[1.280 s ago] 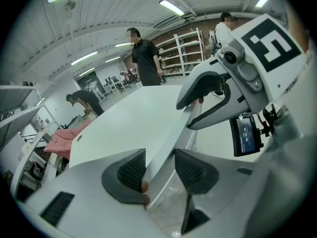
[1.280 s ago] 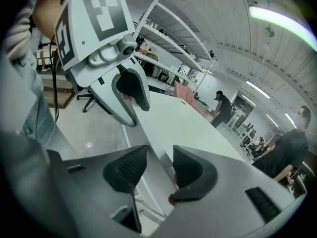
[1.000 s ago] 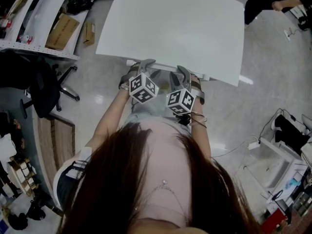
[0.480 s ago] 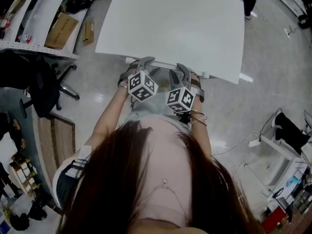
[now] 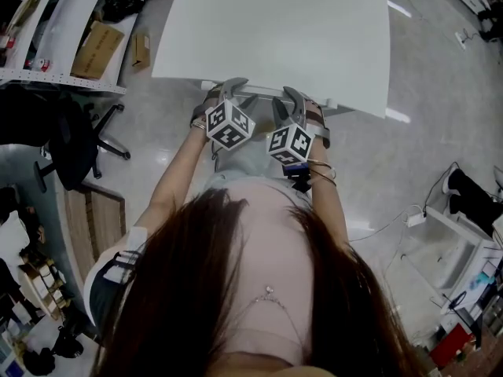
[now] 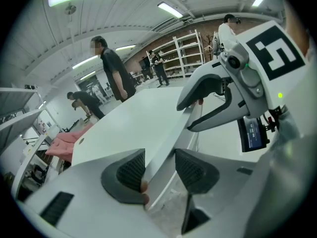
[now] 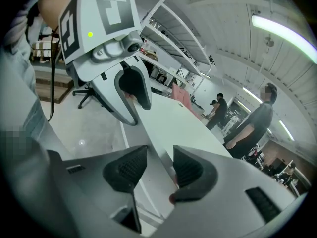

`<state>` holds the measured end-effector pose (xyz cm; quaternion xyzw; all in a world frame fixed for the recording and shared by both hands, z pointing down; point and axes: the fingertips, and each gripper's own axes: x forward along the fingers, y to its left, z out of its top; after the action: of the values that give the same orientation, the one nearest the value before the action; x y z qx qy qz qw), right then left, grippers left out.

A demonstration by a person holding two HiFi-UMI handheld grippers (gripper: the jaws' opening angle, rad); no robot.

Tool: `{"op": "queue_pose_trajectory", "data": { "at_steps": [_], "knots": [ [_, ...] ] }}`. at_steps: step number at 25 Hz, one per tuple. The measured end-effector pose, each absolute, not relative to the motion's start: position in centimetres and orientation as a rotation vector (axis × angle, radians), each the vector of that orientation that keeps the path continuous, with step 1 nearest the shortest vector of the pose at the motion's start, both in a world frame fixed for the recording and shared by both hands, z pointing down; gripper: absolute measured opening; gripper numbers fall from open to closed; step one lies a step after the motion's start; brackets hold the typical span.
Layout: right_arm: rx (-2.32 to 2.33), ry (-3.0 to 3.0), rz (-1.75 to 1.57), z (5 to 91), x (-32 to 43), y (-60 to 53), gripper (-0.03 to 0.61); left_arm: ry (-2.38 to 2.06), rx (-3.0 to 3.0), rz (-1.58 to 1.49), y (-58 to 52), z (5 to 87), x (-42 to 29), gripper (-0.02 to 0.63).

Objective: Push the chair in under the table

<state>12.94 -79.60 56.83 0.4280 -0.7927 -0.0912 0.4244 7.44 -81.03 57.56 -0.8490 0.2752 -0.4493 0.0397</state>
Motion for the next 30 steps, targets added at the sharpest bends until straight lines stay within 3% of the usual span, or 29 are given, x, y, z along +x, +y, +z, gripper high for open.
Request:
{"op": "queue_pose_trajectory", "data": {
  "at_steps": [17, 30],
  "knots": [
    [1.253, -2.078, -0.098, 53.9, 16.1, -76.5, 0.178, 1.087, -2.671, -1.179, -79.3, 54.5, 7.6, 0.195],
    [1.512, -2.185, 0.066, 50.1, 20.5, -68.0, 0.166, 1.222, -2.959, -0.885, -69.5, 49.8, 10.7, 0.179]
  ]
}}
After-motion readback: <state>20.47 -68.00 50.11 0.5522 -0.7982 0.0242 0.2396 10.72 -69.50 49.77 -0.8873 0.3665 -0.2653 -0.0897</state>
